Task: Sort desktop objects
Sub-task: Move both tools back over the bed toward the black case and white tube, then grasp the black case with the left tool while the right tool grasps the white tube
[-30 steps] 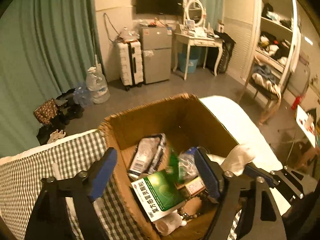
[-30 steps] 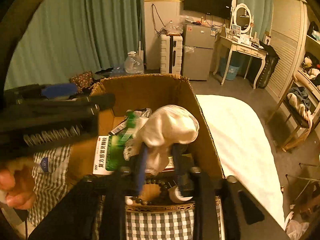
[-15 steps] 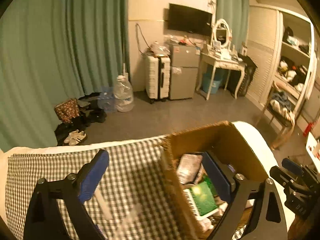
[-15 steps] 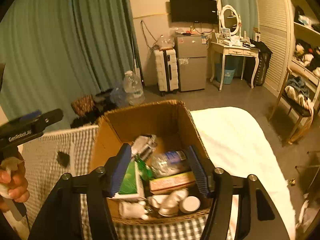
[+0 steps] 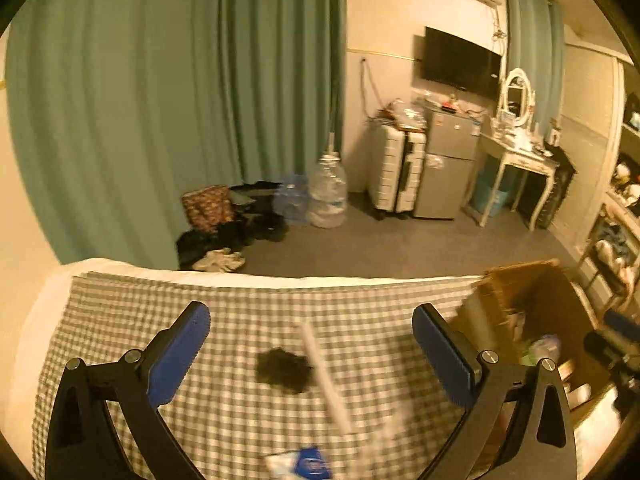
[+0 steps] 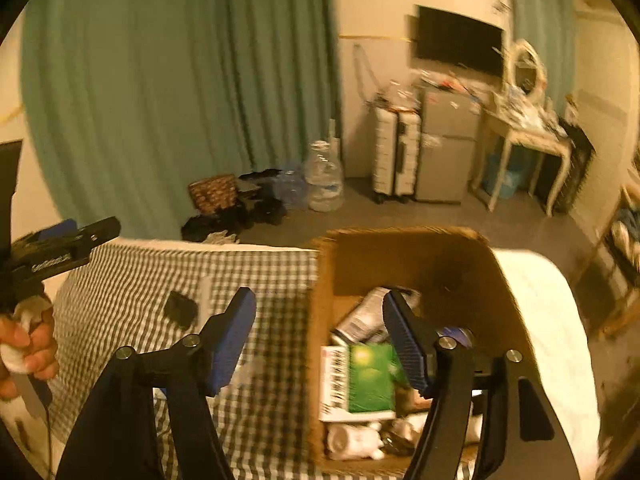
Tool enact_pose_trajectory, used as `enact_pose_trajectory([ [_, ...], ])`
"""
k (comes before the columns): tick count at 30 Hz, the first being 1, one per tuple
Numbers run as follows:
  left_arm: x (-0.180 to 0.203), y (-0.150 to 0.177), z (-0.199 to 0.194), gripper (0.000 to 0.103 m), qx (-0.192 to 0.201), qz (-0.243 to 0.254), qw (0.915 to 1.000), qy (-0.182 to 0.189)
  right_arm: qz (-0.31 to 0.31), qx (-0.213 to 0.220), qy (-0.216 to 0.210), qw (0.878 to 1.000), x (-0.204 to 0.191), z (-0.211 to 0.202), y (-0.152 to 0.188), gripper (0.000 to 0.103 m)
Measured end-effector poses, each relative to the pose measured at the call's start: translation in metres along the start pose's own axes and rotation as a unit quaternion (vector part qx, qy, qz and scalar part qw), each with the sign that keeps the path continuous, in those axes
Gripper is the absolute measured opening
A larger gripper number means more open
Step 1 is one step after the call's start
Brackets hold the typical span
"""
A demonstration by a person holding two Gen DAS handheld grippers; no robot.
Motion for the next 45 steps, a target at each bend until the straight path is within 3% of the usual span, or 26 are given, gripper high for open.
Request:
enact_pose_trajectory([
  [5,-0.047,0.030,0.014,0.103,-0.019,-0.008,0.9993,-0.029,-0.013,-0.007,-0.029,0.999,-0.051,0.021,0.000,0.066],
  [13,-0.089,0.057,0.027,0.103,-0.034,-0.013,0.9987,-0.036,0.001,-0.040,-0.061,0.997,-0.103,0.057,0.011,0.066],
  [22,-0.100,0.064,0.031,0.103,-0.029,-0.012,0.9994,-0.017,0.014,-0.045,-0.055,0.997,-0.118,0.086,0.009,0.066],
  [24,-0.108,0.071,0.040,0.103,-0.048,-0.028,0.9984,-0.012,0.001,-0.051,-0.049,0.997,-0.124,0.092,0.014,0.066],
  [26,-0.119,0.087,0.047,0.103,-0.088,-0.037,0.9950,-0.028,-0.023,-0.086,-0.030,0.996,-0.126,0.099,0.032,0.066],
  [29,-0.131,0.095,0.049,0.103,-0.077,-0.018,0.9960,-0.040,-0.045,-0.103,-0.050,0.992,-0.125,0.096,0.061,0.066],
  [33,-0.143,0.108,0.078,0.103,-0.110,-0.021,0.9933,-0.028,-0.085,-0.098,-0.042,0.991,-0.116,0.117,0.077,0.066],
  [37,-0.138,0.119,0.105,0.103,-0.140,-0.054,0.9887,-0.003,-0.069,-0.107,-0.065,0.990,-0.123,0.149,0.086,0.066],
  [41,-0.110,0.115,0.130,0.103,-0.112,0.012,0.9931,-0.030,-0.082,-0.103,-0.094,0.987,-0.144,0.181,0.094,0.066],
  [45,-0.080,0.125,0.151,0.103,-0.098,0.027,0.9948,-0.010,-0.090,-0.100,-0.115,0.984,-0.155,0.186,0.106,0.066],
])
Point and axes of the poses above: each gripper's, at about its wrist camera, not at the fingertips, and z roughly the way its jaws point, x to its right, y to its underside, the point moved 9 cm from there along z, roughly the way its jaws point, and after that the axes turned 1 degree about -x, right-handed, at the moved point
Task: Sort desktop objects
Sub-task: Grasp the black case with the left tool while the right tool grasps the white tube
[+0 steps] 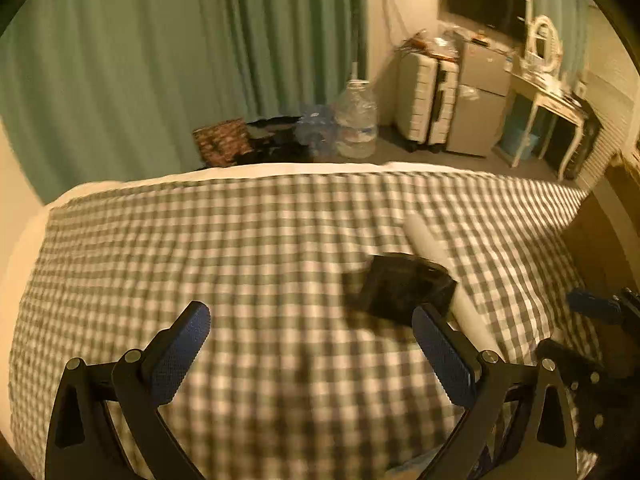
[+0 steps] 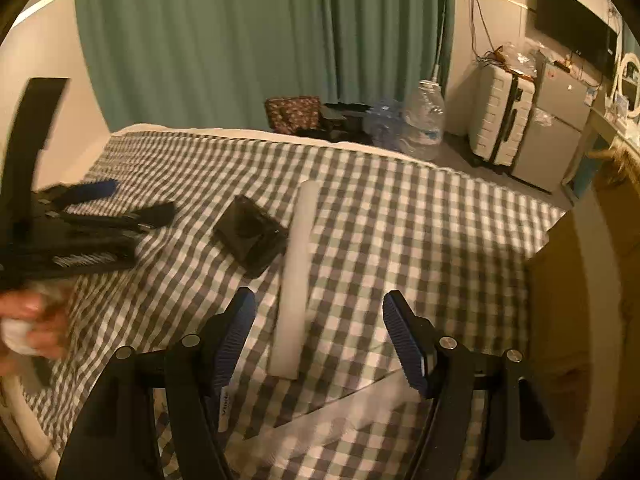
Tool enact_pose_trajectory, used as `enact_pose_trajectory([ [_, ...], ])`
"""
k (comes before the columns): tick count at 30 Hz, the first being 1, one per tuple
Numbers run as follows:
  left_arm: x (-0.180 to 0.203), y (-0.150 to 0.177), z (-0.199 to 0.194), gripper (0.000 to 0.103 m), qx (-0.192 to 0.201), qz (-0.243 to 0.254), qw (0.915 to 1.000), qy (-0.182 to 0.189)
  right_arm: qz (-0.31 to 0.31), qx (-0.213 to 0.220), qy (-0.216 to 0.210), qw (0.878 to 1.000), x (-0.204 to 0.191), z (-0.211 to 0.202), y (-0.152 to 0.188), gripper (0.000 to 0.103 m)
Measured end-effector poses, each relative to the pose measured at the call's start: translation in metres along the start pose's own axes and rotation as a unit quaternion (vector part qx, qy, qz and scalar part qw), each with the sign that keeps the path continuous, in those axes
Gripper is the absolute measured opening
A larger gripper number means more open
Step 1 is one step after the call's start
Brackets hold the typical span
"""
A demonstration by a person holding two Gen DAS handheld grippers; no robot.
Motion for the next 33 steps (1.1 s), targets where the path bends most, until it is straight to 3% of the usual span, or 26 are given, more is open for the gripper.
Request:
enact_pose_trajectory([
  [4,0.018,-0.001,0.028,0.103,-0.016,0.035,0.9992,0.010,0.051,-0.016,-0.020,0.998,0.010,0.013,0.008,0.066],
  [5,0.024,0.000,0.036,0.103,-0.029,0.039,0.9984,0.029,0.059,-0.019,-0.024,0.998,0.013,0.014,0.009,0.066],
  [7,0.037,0.003,0.049,0.103,-0.053,0.066,0.9950,0.054,0.061,-0.043,-0.015,0.997,0.015,0.024,0.015,0.066],
  [8,0.044,0.002,0.052,0.103,-0.046,0.078,0.9938,0.064,0.063,-0.046,-0.022,0.997,0.014,0.025,0.016,0.065],
  [10,0.055,0.004,0.060,0.103,-0.060,0.104,0.9910,0.060,0.061,-0.047,-0.026,0.997,0.012,0.027,0.019,0.065],
  [13,0.065,0.007,0.072,0.103,-0.082,0.119,0.9872,0.068,0.057,-0.055,-0.024,0.997,0.010,0.032,0.025,0.055],
  [16,0.061,0.003,0.080,0.099,-0.105,0.102,0.9862,0.079,0.083,-0.071,-0.033,0.993,0.014,0.035,0.033,0.054],
  [17,0.059,0.003,0.079,0.080,-0.108,0.104,0.9855,0.081,0.083,-0.076,-0.031,0.993,0.015,0.035,0.035,0.054],
  [19,0.051,0.000,0.074,0.079,-0.100,0.109,0.9869,0.064,0.077,-0.079,-0.027,0.994,0.013,0.030,0.038,0.054],
  [25,0.018,-0.009,0.070,0.078,-0.064,0.019,0.9956,0.066,0.049,-0.049,-0.038,0.997,-0.006,0.036,0.027,0.054],
  [28,0.003,-0.007,0.060,0.078,-0.065,0.021,0.9964,0.050,0.021,-0.063,-0.027,0.997,-0.019,0.055,0.028,0.054],
  [29,-0.004,-0.006,0.050,0.078,-0.064,0.025,0.9967,0.042,0.011,-0.064,-0.015,0.998,-0.021,0.060,0.028,0.052],
  [31,-0.016,-0.010,0.033,0.078,-0.060,0.030,0.9972,0.034,-0.004,-0.056,0.003,0.998,-0.026,0.062,0.026,0.034],
  [32,-0.019,-0.012,0.022,0.078,-0.052,0.032,0.9977,0.028,-0.003,-0.061,0.005,0.998,-0.027,0.062,0.026,0.014],
  [33,-0.025,-0.020,0.018,0.078,-0.045,0.031,0.9982,0.024,0.001,-0.072,0.008,0.997,-0.027,0.063,0.026,0.013],
])
Point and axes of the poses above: each gripper's, at about its wrist camera, not at the fingertips, and z roughly the way its jaws point, x to its right, y to its underside, the point moved 9 cm from there along z, roughly the way its jaws point, and after that the axes turned 1 degree about -x, right-handed, at the moved point
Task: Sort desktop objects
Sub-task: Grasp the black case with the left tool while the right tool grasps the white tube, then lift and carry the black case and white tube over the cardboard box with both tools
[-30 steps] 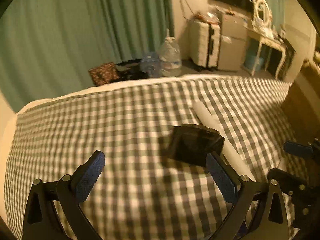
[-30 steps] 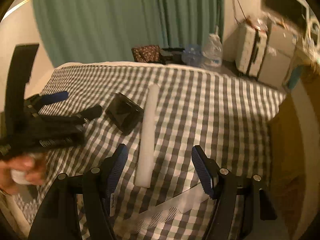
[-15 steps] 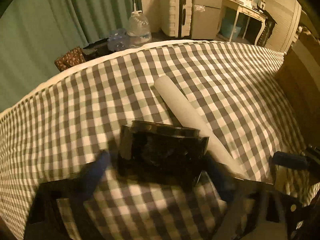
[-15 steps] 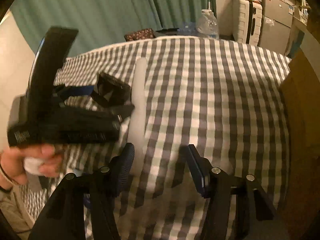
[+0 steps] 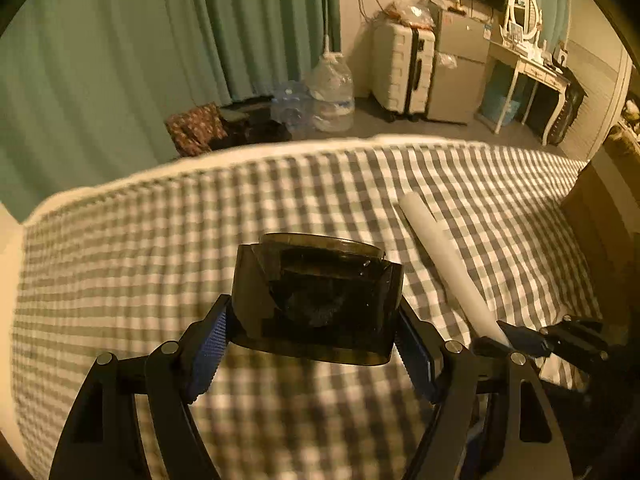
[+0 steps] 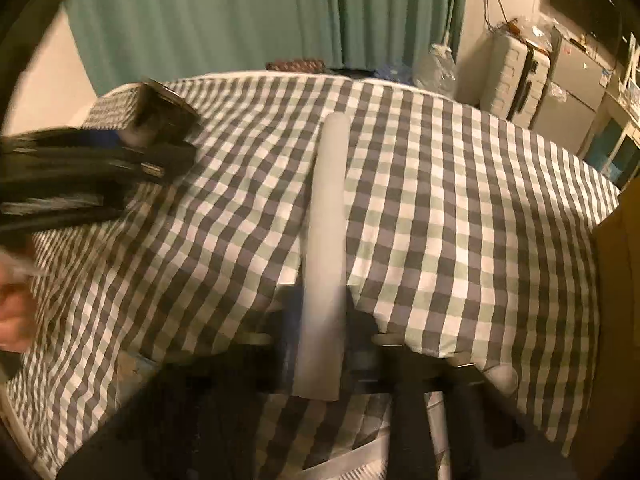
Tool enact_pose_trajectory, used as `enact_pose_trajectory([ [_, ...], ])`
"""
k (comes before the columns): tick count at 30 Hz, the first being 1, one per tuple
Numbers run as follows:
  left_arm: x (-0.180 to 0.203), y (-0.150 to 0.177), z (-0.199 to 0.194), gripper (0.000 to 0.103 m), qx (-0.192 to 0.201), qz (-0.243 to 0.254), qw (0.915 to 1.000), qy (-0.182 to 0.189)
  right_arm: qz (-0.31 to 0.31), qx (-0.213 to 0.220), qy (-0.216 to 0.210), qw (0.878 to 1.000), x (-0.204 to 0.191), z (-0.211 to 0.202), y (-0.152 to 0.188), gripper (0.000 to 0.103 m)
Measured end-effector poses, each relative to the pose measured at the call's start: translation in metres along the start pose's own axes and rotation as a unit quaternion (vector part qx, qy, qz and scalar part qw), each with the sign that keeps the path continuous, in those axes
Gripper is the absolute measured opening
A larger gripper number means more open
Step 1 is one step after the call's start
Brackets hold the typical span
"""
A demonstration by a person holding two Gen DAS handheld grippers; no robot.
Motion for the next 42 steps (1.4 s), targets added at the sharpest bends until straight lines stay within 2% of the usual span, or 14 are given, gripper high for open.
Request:
enact_pose_trajectory([
  [2,-0.002,0.000,-0.012,0.078,0.018,-0.012,0.9998,-0.002,0.007,-0.011,0.000,1.000,0.002,-0.002,-0.001,0.007],
  [4,-0.002,0.001,-0.020,0.078,0.034,-0.035,0.9988,0.006,0.025,-0.005,-0.012,1.000,0.006,-0.012,-0.003,0.005],
  [10,0.007,0.006,-0.042,0.078,0.028,-0.089,0.9945,0.048,0.057,0.027,-0.057,0.996,0.015,-0.076,-0.003,0.005],
  [13,0.015,-0.003,-0.064,0.078,0.048,-0.067,0.9954,0.050,0.042,0.043,-0.045,0.997,0.012,-0.108,-0.009,0.005],
  [15,0.018,-0.009,-0.080,0.078,0.070,-0.050,0.9956,0.039,0.037,0.058,-0.049,0.996,0.013,-0.126,-0.011,0.005],
  [21,0.015,-0.021,-0.130,0.078,0.109,-0.043,0.9926,0.034,0.009,0.087,-0.065,0.994,0.005,-0.180,-0.014,0.005],
  [23,0.013,-0.033,-0.151,0.078,0.125,-0.034,0.9912,0.030,-0.041,0.090,-0.060,0.993,-0.001,-0.202,-0.014,0.005],
  [25,0.013,-0.044,-0.170,0.078,0.140,-0.014,0.9896,0.029,-0.065,0.101,-0.053,0.991,0.002,-0.225,-0.018,0.005],
  [28,0.017,-0.050,-0.200,0.078,0.145,-0.007,0.9866,0.075,-0.074,0.140,-0.009,0.987,0.016,-0.256,-0.030,0.006],
  [29,0.015,-0.050,-0.210,0.078,0.146,-0.009,0.9867,0.069,-0.075,0.142,-0.002,0.987,0.020,-0.261,-0.034,0.006],
  [33,0.012,-0.053,-0.237,0.078,0.161,-0.018,0.9860,0.040,-0.064,0.165,-0.002,0.984,0.033,-0.279,-0.045,0.006],
  [35,0.017,-0.049,-0.246,0.078,0.168,-0.031,0.9843,0.044,-0.061,0.177,0.004,0.982,0.040,-0.281,-0.043,0.006],
  [37,0.024,-0.047,-0.251,0.078,0.175,-0.029,0.9830,0.046,-0.073,0.203,0.029,0.976,0.047,-0.285,-0.041,0.006],
  [42,0.051,-0.044,-0.257,0.078,0.175,-0.026,0.9828,0.053,-0.004,0.172,0.049,0.984,0.083,-0.297,-0.029,0.006],
])
Point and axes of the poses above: each gripper's, at about its wrist camera, not at the fingertips, and z roughly the way its jaws point, x to its right, y to its underside, the point moved 9 cm from there along z, roughly the way its jaws point, and after that the axes turned 1 degree about -x, right-handed, at the moved point
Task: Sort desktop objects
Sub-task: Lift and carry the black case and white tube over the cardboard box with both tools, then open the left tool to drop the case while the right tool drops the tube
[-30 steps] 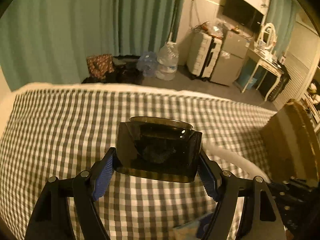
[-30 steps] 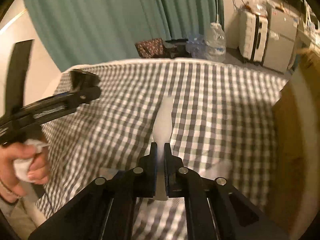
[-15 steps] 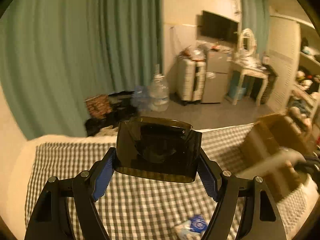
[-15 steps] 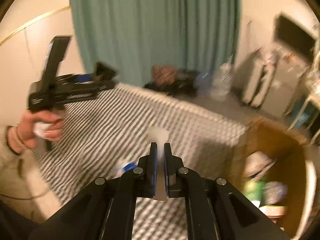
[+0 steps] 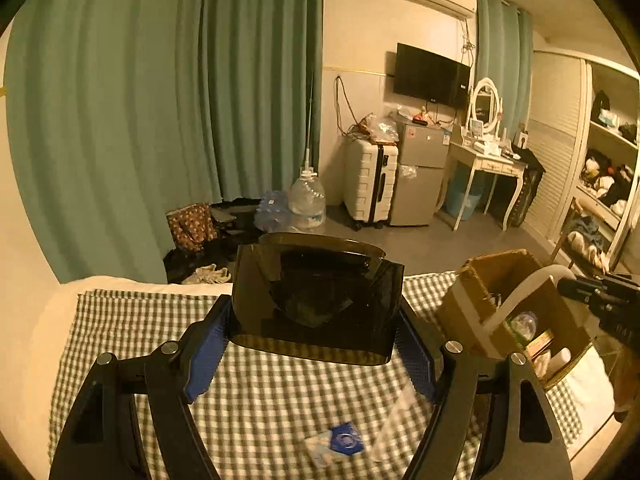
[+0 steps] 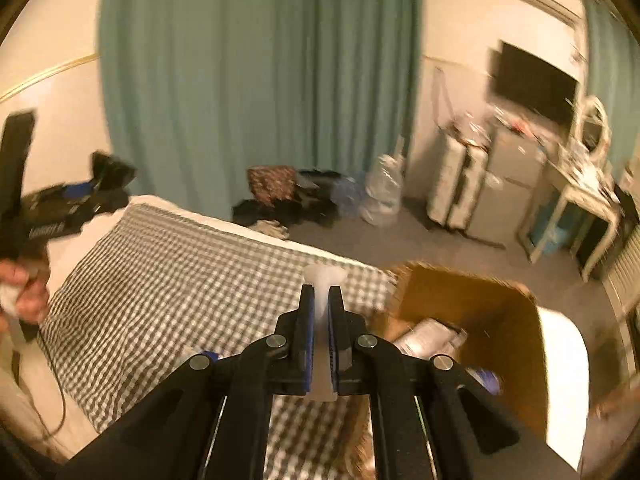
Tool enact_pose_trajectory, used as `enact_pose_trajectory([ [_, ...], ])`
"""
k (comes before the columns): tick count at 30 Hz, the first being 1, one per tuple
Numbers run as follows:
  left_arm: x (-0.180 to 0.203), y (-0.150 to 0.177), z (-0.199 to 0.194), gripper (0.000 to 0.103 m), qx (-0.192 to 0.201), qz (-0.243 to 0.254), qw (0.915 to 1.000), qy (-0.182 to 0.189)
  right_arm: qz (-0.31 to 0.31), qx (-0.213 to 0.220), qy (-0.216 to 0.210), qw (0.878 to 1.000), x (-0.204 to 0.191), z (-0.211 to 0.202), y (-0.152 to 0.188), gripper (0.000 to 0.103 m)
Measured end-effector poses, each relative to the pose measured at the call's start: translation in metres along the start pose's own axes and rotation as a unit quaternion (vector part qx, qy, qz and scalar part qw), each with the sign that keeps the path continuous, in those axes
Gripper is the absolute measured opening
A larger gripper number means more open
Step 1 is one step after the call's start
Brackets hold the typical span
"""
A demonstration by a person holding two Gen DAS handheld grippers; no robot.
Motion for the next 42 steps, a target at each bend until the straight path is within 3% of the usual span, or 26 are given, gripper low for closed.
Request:
enact_pose_trajectory([
  [5,0.032,0.002,-0.004,0.078,-0.020,-0.012,0.9987,0.046,0.046,0.020,0.028,0.998,0.030,-0.022,-0.011,0.007],
  [16,0.105,-0.018,0.003,0.078,-0.009,0.034,0.9966,0.075,0.088,0.030,0.021,0.995,0.089,-0.034,-0.009,0.008],
  [21,0.152,-0.018,0.025,0.078,-0.016,0.045,0.9934,0.105,0.100,0.035,0.028,0.994,0.112,-0.040,0.000,0.011],
  [27,0.218,-0.014,0.050,0.078,-0.012,0.084,0.9864,0.141,0.104,0.004,0.005,0.995,0.127,-0.021,0.026,0.012],
  [31,0.254,-0.010,0.076,0.078,-0.035,0.083,0.9802,0.176,0.106,-0.009,0.013,0.994,0.150,-0.005,0.039,0.013],
  [34,0.272,-0.008,0.101,0.078,-0.050,0.081,0.9788,0.181,0.131,-0.014,0.029,0.991,0.171,-0.001,0.046,0.013],
  [38,0.294,0.001,0.133,0.078,-0.078,0.084,0.9739,0.196,0.148,-0.022,0.047,0.988,0.197,0.002,0.053,0.022],
  [40,0.302,0.009,0.147,0.079,-0.095,0.099,0.9737,0.182,0.175,-0.031,0.042,0.983,0.207,0.004,0.061,0.027],
  [42,0.307,0.019,0.158,0.079,-0.112,0.114,0.9730,0.166,0.191,-0.039,0.039,0.980,0.216,0.007,0.066,0.045],
])
Point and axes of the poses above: each gripper's, at about its wrist camera, not at the fingertips, and z roughly the way its jaws point, x to its right, y to its underside, the point moved 9 cm from there along z, roughly the way its jaws point, and after that the axes turned 1 degree about -x, right-handed, at the moved point
